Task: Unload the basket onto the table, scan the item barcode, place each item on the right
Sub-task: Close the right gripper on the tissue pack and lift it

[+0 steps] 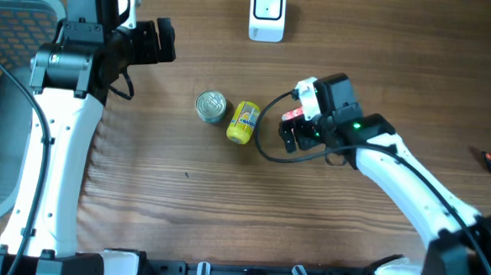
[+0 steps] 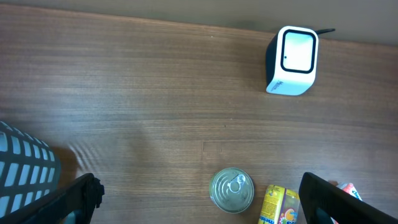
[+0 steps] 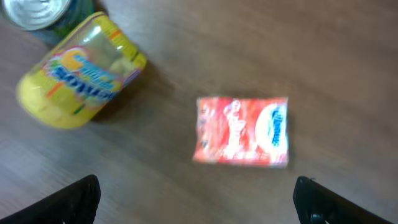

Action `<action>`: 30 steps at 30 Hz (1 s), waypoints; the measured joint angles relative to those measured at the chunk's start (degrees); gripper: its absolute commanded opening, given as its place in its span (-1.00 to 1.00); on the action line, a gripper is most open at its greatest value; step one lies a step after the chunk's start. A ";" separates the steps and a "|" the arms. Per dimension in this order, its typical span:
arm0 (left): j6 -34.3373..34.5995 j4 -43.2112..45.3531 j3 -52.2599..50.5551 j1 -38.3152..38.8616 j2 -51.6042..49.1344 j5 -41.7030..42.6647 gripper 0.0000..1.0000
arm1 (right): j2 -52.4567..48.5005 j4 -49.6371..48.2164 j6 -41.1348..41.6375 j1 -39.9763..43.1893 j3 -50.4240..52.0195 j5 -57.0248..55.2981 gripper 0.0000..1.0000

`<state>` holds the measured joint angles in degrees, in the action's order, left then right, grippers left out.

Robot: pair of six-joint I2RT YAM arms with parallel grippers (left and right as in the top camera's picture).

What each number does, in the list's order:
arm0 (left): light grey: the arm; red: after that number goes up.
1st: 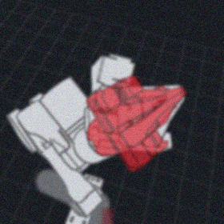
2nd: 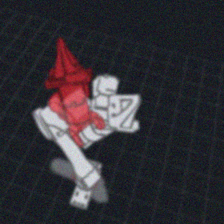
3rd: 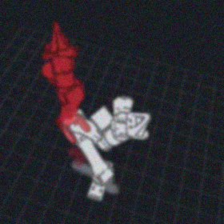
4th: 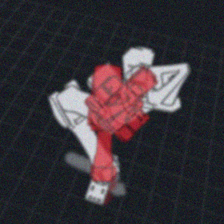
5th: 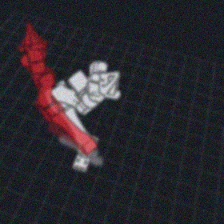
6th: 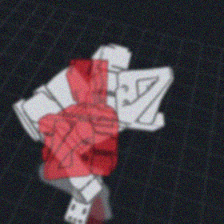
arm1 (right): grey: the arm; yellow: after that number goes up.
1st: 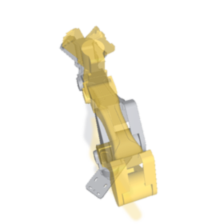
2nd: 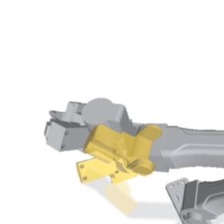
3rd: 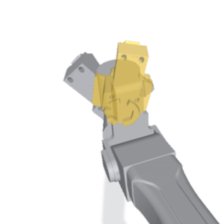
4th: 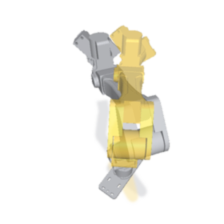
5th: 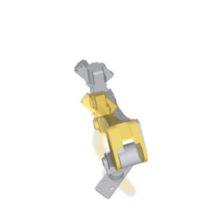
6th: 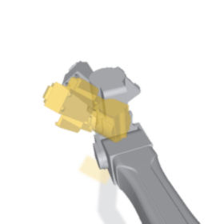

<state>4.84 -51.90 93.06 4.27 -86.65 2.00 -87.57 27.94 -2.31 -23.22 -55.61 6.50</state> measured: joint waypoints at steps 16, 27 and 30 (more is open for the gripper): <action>0.00 -0.02 0.00 0.00 0.00 -0.04 1.00 | -14.21 -12.44 -5.95 0.00 -0.02 -9.09 1.00; 0.00 -0.02 0.00 0.00 0.00 -0.04 1.00 | -17.84 -14.45 -3.41 0.00 -0.02 -8.07 0.40; 0.00 -0.02 0.00 0.00 0.00 -0.04 1.00 | -17.88 -14.51 -2.08 0.00 -0.02 -8.04 0.33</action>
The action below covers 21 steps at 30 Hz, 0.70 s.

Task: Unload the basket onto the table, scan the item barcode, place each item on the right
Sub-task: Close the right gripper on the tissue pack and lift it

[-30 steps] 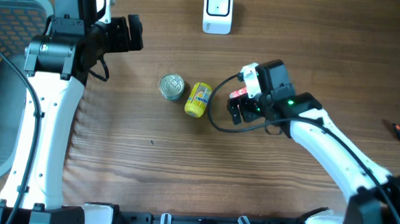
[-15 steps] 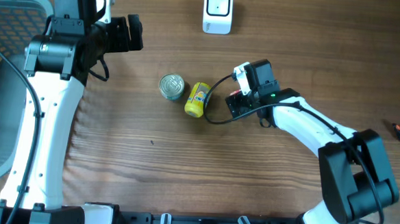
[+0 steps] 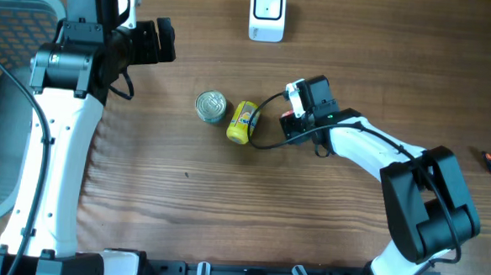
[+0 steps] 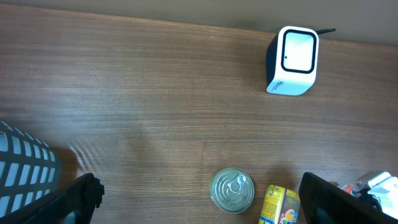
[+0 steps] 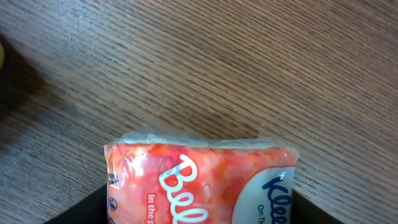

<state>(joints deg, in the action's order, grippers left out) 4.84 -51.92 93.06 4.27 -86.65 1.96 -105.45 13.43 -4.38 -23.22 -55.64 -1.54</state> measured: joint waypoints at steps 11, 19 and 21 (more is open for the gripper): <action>0.00 -0.39 0.00 0.00 0.00 0.00 1.00 | 0.00 10.16 9.94 0.00 -2.89 0.61 0.31; 0.00 -0.37 0.00 0.00 0.00 0.00 1.00 | 0.00 23.93 18.01 0.00 -8.76 10.97 0.20; 0.00 -0.42 0.00 0.00 0.00 0.00 1.00 | 0.00 26.25 19.58 0.00 -10.56 13.03 0.20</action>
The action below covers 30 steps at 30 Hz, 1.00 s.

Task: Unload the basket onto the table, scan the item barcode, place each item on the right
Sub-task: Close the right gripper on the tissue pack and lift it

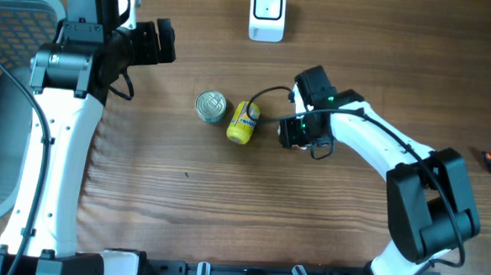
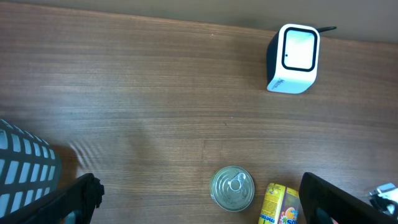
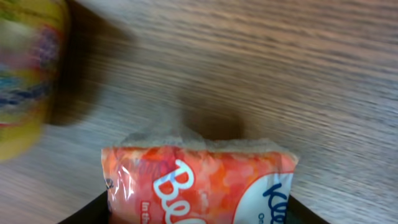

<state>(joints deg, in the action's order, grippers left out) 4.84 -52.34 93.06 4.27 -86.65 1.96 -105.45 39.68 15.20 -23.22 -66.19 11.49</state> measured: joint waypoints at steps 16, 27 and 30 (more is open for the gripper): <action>0.00 -0.11 0.00 0.00 0.00 0.00 1.00 | 0.00 13.20 5.18 0.00 -2.97 18.25 0.26; 0.00 -0.20 0.00 0.00 0.00 0.00 1.00 | 0.00 20.52 5.60 0.00 -2.97 25.27 0.27; 0.00 -0.17 0.00 0.00 0.00 0.00 1.00 | 0.00 21.14 5.60 0.00 -2.97 27.69 0.27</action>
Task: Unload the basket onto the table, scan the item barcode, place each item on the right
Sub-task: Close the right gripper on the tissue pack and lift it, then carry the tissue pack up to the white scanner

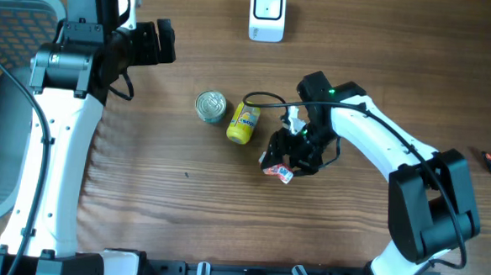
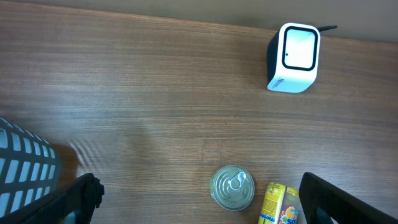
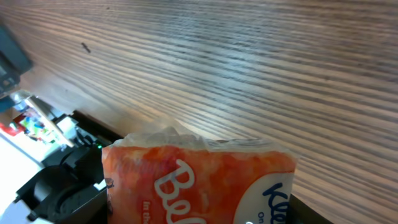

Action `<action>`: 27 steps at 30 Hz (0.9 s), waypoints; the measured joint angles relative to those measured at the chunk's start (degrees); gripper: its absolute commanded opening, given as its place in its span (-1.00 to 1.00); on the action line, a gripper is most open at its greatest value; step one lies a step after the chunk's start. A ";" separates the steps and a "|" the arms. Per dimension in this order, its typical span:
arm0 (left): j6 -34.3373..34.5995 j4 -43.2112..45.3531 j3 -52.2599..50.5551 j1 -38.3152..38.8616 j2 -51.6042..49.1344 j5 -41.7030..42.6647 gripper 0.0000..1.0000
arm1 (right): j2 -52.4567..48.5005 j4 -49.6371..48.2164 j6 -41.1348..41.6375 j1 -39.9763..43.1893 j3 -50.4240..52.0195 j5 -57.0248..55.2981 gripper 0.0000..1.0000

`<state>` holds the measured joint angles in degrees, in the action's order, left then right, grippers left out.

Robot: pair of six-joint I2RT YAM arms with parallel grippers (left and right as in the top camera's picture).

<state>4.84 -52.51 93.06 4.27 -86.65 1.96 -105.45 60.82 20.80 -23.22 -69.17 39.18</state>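
An orange-red tissue pack (image 3: pixel 199 180) with white and blue lettering fills the bottom of the right wrist view. My right gripper (image 3: pixel 198 208) is shut on it. Overhead, the pack (image 1: pixel 276 167) hangs tilted off the table at the gripper (image 1: pixel 293 155), right of centre. The white barcode scanner (image 1: pixel 267 14) stands at the far edge, with its window (image 2: pixel 298 50) showing in the left wrist view. My left gripper (image 2: pixel 205 205) is open and empty, held high at the far left (image 1: pixel 154 40).
A tin can (image 1: pixel 212 106) and a yellow bottle (image 1: pixel 244 122) lie side by side left of the right arm. A grey mesh basket (image 1: pixel 7 24) stands at the left edge. A small red object lies at the right edge.
My right gripper has moved from beside the yellow bottle toward the table's front and has turned. The pack is now tilted and well above the wood. The left arm has not moved.
First my right gripper hung open above the tissue pack lying on the table. Then its fingers stood on either side of the pack. Then it held the pack next to the yellow bottle, and now it holds it lifted and turned further forward.
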 measured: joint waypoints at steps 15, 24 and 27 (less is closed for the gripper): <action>0.00 -0.02 0.00 0.00 0.00 0.00 1.00 | 0.00 -7.02 0.20 0.00 0.02 1.75 0.28; 0.00 -0.02 0.00 0.00 0.00 -0.02 1.00 | 0.00 -35.04 -0.04 0.39 -0.44 -7.65 0.33; 0.00 -0.04 0.00 0.00 0.00 -0.02 1.00 | 0.00 -44.96 -1.44 0.57 -0.46 -12.11 0.35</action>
<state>4.84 -52.56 93.06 4.27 -86.65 1.93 -105.45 15.86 19.35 -22.65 -69.63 27.07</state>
